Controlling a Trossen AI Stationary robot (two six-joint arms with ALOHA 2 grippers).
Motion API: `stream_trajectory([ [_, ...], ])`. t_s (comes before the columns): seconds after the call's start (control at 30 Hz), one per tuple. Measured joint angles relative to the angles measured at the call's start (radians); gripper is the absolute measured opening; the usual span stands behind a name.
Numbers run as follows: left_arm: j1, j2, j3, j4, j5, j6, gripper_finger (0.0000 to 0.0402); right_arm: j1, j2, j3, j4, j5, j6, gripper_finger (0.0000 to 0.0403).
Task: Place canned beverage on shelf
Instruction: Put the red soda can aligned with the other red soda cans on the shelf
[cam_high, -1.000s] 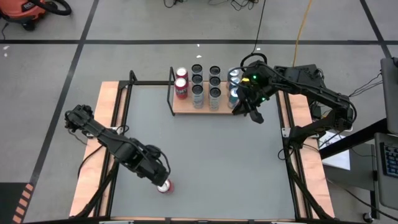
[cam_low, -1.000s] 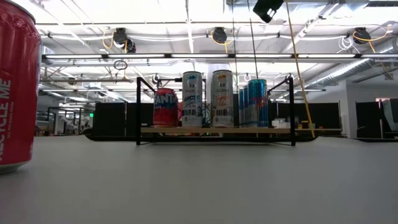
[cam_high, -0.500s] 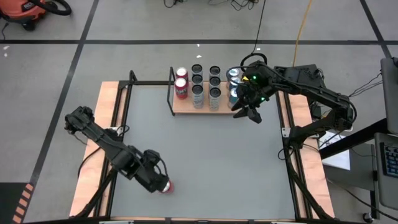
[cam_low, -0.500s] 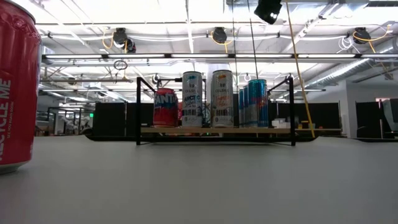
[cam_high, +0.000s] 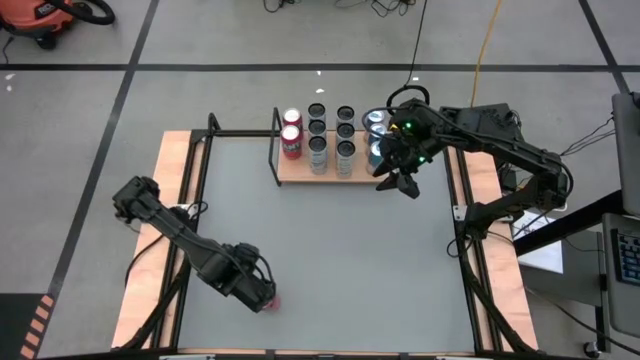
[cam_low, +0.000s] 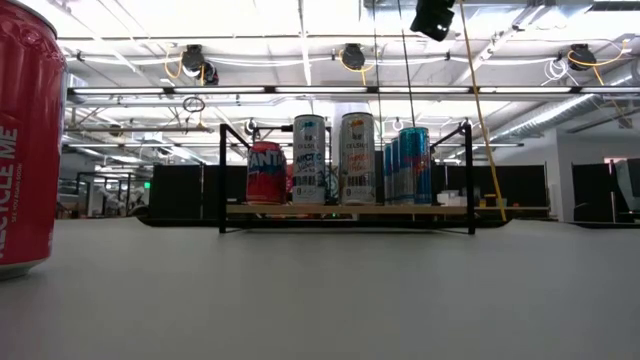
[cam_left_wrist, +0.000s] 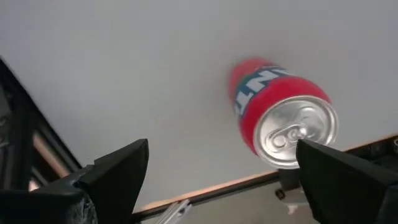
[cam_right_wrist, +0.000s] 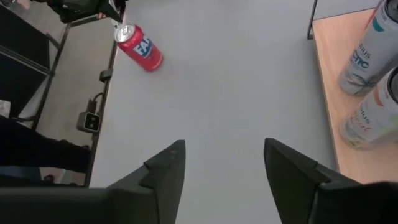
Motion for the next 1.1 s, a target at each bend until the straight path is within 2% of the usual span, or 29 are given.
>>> stream_trajectory([
  [0.2, -0.011, -0.003, -0.013, -0.043, -0.009, -0.020, 0.0398, 0.000, 0.000, 0.000, 0.000, 0.000, 0.017, 0.0186],
  [0.37, -0.012, -0.006, -0.059, 0.028, 0.015, -0.016, 0.0398, 0.000, 0.000, 0.000, 0.000, 0.002, 0.017, 0.0186],
  [0.5, -0.012, -0.006, -0.061, 0.089, -0.007, -0.035, 0.0398, 0.000, 0.000, 0.000, 0.000, 0.002, 0.017, 0.0186],
  [1.1, -0.011, -0.011, -0.077, 0.103, -0.060, -0.130, 0.0398, 0.000, 0.000, 0.000, 0.000, 0.001, 0.047, 0.0186],
])
